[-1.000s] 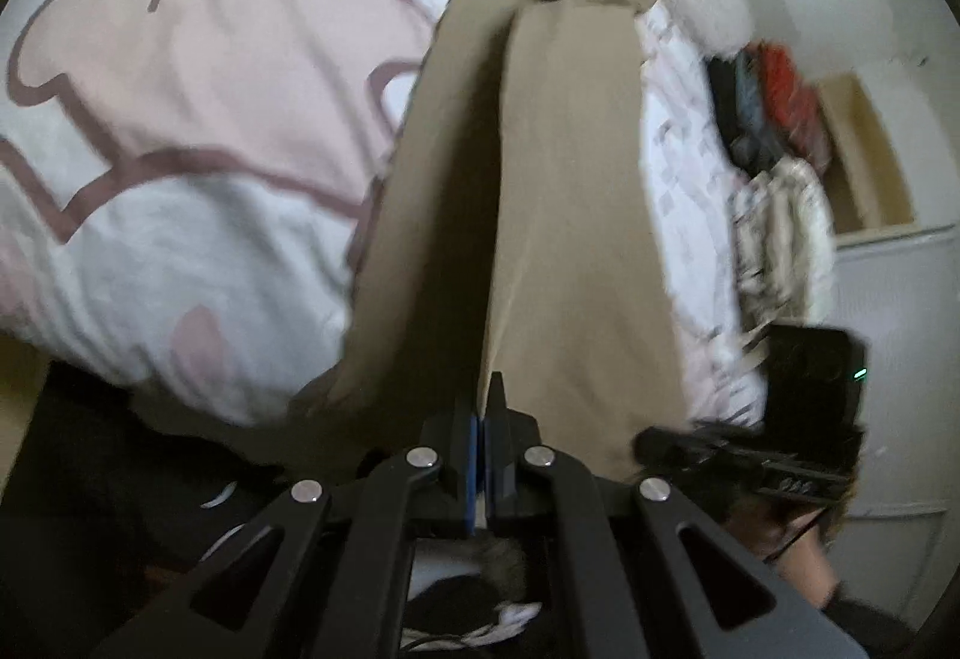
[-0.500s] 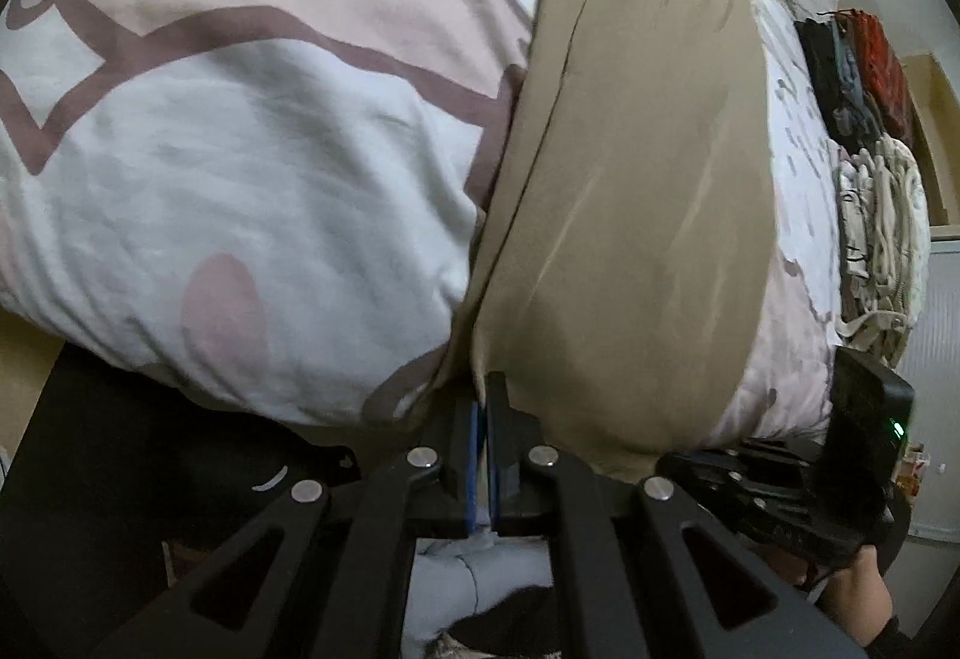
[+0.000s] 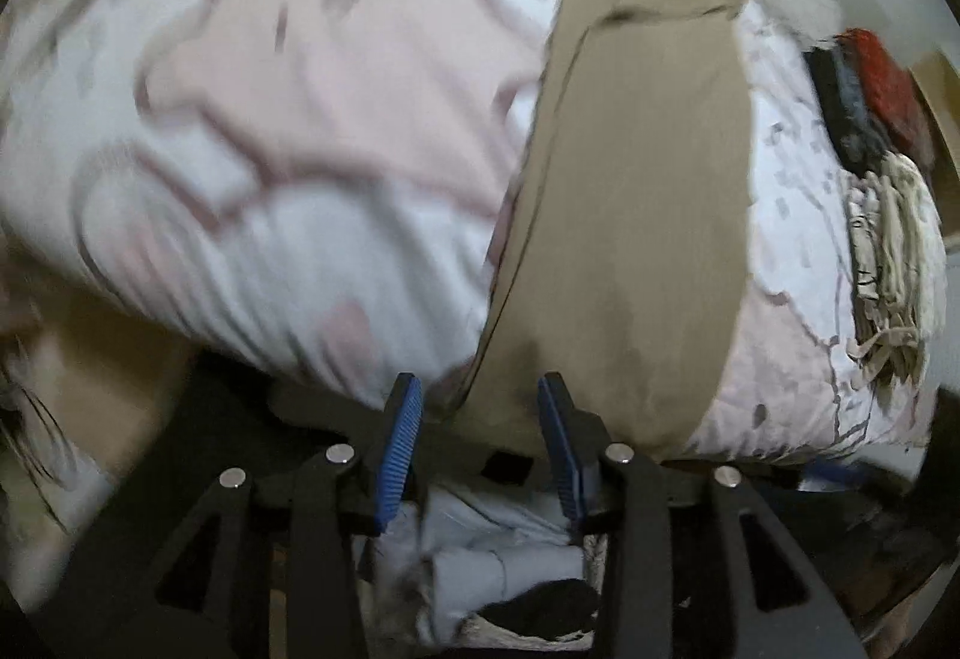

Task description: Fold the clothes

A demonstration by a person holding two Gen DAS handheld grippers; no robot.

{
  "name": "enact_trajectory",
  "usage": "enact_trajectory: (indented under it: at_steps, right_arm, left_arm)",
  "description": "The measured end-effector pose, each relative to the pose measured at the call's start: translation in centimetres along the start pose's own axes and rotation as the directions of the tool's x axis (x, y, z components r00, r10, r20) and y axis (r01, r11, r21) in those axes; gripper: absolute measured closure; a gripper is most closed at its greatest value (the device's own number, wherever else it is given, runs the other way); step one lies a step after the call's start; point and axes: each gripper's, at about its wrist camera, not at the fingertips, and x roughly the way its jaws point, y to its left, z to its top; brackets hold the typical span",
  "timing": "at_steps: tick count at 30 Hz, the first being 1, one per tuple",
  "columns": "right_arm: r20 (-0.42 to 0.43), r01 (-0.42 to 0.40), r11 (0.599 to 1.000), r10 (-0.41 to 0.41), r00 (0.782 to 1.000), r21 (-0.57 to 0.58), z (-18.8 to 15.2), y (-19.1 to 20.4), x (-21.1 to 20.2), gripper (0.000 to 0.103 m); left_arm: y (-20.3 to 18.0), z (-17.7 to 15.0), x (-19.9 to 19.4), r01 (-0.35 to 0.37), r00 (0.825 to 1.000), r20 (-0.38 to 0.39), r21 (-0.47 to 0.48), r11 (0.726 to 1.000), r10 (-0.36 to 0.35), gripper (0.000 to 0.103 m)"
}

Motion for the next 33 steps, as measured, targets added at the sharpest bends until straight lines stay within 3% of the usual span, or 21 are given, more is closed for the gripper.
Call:
enact_trajectory:
  at_steps: [3, 6, 8, 11, 16, 19, 22, 25, 26, 27, 28, 29, 33]
  right_arm:
    - [0.128, 0.006, 1.0, -0.008, 0.992, 0.018, 1.8, -0.7, -5.8, 0.054]
    - [0.22, 0.073, 0.997, -0.077, 0.972, 0.029, 4.9, -2.0, -10.3, 0.054]
    - [0.266, 0.128, 0.991, -0.137, 0.954, 0.05, 7.6, -3.4, -12.6, 0.054]
    - [0.307, 0.143, 0.984, -0.17, 0.936, 0.109, 13.0, -6.9, -15.0, 0.054]
    - [0.378, 0.073, 0.97, -0.159, 0.912, 0.231, 24.1, -13.2, -16.6, 0.054]
    - [0.42, 0.004, 0.959, -0.129, 0.898, 0.285, 30.9, -18.2, -16.3, 0.054]
    - [0.472, -0.048, 0.945, -0.117, 0.874, 0.323, 37.3, -23.2, -14.8, 0.054]
    - [0.553, -0.09, 0.944, -0.107, 0.826, 0.317, 42.3, -26.7, -13.2, 0.054]
    - [0.575, -0.065, 0.948, -0.133, 0.807, 0.311, 43.8, -27.4, -12.4, 0.053]
    - [0.594, -0.031, 0.951, -0.166, 0.787, 0.308, 45.3, -28.1, -11.6, 0.048]
    - [0.592, 0.011, 0.95, -0.204, 0.78, 0.313, 47.0, -28.7, -10.4, 0.035]
    - [0.577, 0.035, 0.947, -0.223, 0.786, 0.319, 48.6, -29.4, -9.0, 0.03]
    - [0.513, 0.058, 0.939, -0.236, 0.826, 0.338, 53.6, -31.6, -4.8, 0.03]
  left_arm:
    - [-2.9, 3.2, -3.3, -0.066, 0.992, 0.114, 0.153, 0.986, 0.049, 0.062]
    - [-6.5, 7.4, -3.6, -0.12, 0.978, 0.198, 0.315, 0.941, 0.059, 0.062]
    - [-8.3, 10.3, -2.2, -0.143, 0.971, 0.232, 0.402, 0.904, 0.05, 0.062]
    - [-11.0, 14.7, 0.6, -0.175, 0.96, 0.277, 0.52, 0.836, 0.029, 0.062]
    - [-12.9, 21.0, 6.2, -0.134, 0.957, 0.286, 0.593, 0.794, -0.051, 0.062]
    - [-13.1, 23.0, 9.0, -0.132, 0.951, 0.297, 0.631, 0.764, -0.081, 0.062]
    - [-12.3, 24.3, 11.1, -0.1, 0.95, 0.286, 0.65, 0.753, -0.121, 0.062]
    - [-11.6, 24.7, 12.9, -0.088, 0.948, 0.286, 0.657, 0.749, -0.14, 0.062]
    - [-11.3, 24.8, 13.5, -0.08, 0.949, 0.281, 0.657, 0.75, -0.144, 0.062]
    - [-11.1, 24.7, 14.0, -0.075, 0.951, 0.274, 0.659, 0.748, -0.146, 0.062]
    - [-11.0, 24.7, 14.5, -0.071, 0.954, 0.264, 0.665, 0.744, -0.145, 0.062]
    - [-10.8, 24.6, 15.0, -0.067, 0.956, 0.255, 0.67, 0.739, -0.144, 0.062]
    - [-10.5, 24.6, 16.4, -0.06, 0.961, 0.236, 0.681, 0.73, -0.141, 0.062]
